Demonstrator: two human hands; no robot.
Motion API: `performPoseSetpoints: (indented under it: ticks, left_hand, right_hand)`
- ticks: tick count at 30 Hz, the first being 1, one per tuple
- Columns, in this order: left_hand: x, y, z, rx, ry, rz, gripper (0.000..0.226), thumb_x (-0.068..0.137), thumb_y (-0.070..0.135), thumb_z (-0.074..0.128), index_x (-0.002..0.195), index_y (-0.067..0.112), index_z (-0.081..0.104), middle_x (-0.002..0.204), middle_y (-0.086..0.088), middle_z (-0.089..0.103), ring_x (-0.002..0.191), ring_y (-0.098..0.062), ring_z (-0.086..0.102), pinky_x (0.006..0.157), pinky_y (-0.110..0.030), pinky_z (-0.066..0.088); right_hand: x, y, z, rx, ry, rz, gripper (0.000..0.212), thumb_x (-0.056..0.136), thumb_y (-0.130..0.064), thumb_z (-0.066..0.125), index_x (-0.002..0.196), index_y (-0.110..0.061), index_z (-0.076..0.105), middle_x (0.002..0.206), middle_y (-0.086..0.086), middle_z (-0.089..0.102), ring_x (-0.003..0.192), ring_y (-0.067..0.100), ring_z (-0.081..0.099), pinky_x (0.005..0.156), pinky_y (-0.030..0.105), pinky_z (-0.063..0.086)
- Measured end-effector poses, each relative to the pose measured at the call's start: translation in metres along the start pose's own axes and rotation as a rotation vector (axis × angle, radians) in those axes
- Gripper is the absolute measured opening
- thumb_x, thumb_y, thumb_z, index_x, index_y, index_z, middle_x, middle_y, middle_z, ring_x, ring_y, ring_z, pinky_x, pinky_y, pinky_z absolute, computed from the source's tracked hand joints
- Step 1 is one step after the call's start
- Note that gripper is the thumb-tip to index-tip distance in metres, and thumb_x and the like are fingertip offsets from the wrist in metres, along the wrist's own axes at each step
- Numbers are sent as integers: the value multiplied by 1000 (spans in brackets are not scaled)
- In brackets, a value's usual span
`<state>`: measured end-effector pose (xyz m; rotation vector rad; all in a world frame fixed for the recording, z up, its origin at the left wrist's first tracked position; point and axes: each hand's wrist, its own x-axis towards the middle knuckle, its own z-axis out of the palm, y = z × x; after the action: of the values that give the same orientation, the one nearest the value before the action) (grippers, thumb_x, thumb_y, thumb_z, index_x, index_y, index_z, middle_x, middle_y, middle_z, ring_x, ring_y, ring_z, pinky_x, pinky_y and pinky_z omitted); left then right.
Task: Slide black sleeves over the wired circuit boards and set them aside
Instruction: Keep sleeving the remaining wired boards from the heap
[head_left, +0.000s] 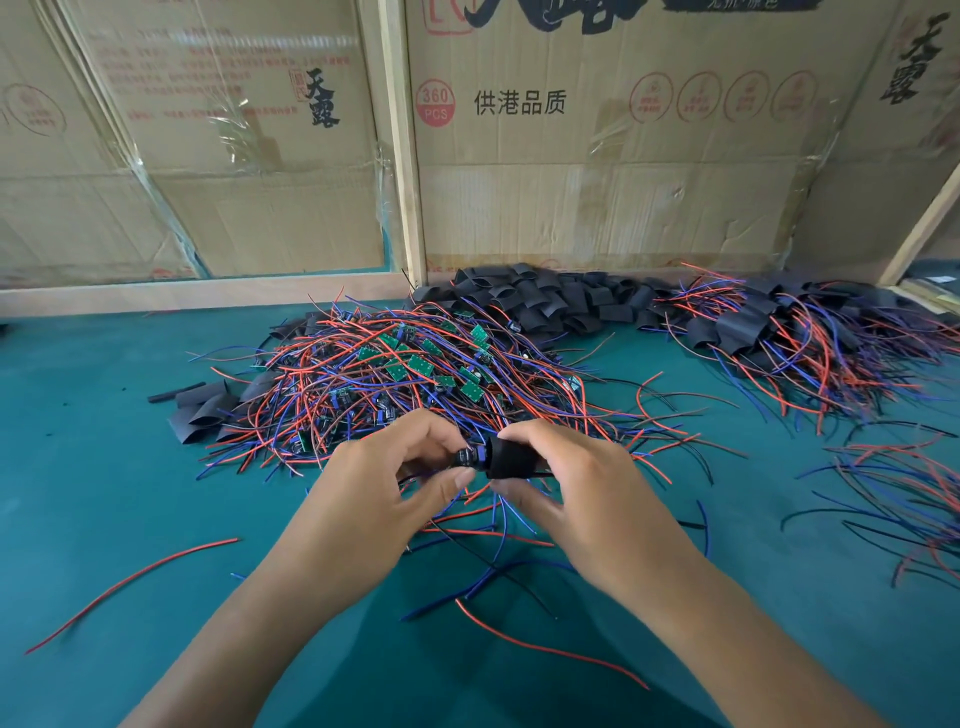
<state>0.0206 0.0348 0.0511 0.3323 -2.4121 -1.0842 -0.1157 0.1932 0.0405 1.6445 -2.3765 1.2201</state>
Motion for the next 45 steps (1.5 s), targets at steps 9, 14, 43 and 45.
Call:
performPoseSetpoints:
  ticks: [9,14,43,45]
  left_hand:
    - [-1,2,-2,21,0,44,11,90,26,72,94,34,65,81,13,68,74,-10,60,69,-20,45]
    - [-1,2,-3,77,6,61,16,90,22,73,93,35,65,81,16,67,76,-10,60,70,-21,45]
    - [-2,10,-5,118,-9,76,22,87,18,76,93,36,65,87,18,68,81,-5,60,72,-10,41]
    - [-3,9,-6,85,-5,56,23,87,18,76,94,36,64,89,20,69,83,-5,62,73,-9,42]
  right_hand:
    - [0,2,0,-33,-27,-41,23,92,-27,71,114,-24,64,102,-9,67,91,18,64,82,42,51]
    - [0,3,-4,-41,-21,-59,27,92,-30,72,117,-24,64,105,-8,69,93,17,64,83,40,51]
    - [-2,3,-1,-72,-3,-167,35,92,-45,64,117,-22,66,99,-7,71,87,15,66,74,34,52]
    - [-1,4,-3,-75,14,-170,38,92,-46,63,120,-22,66,102,-6,71,88,16,67,75,38,54]
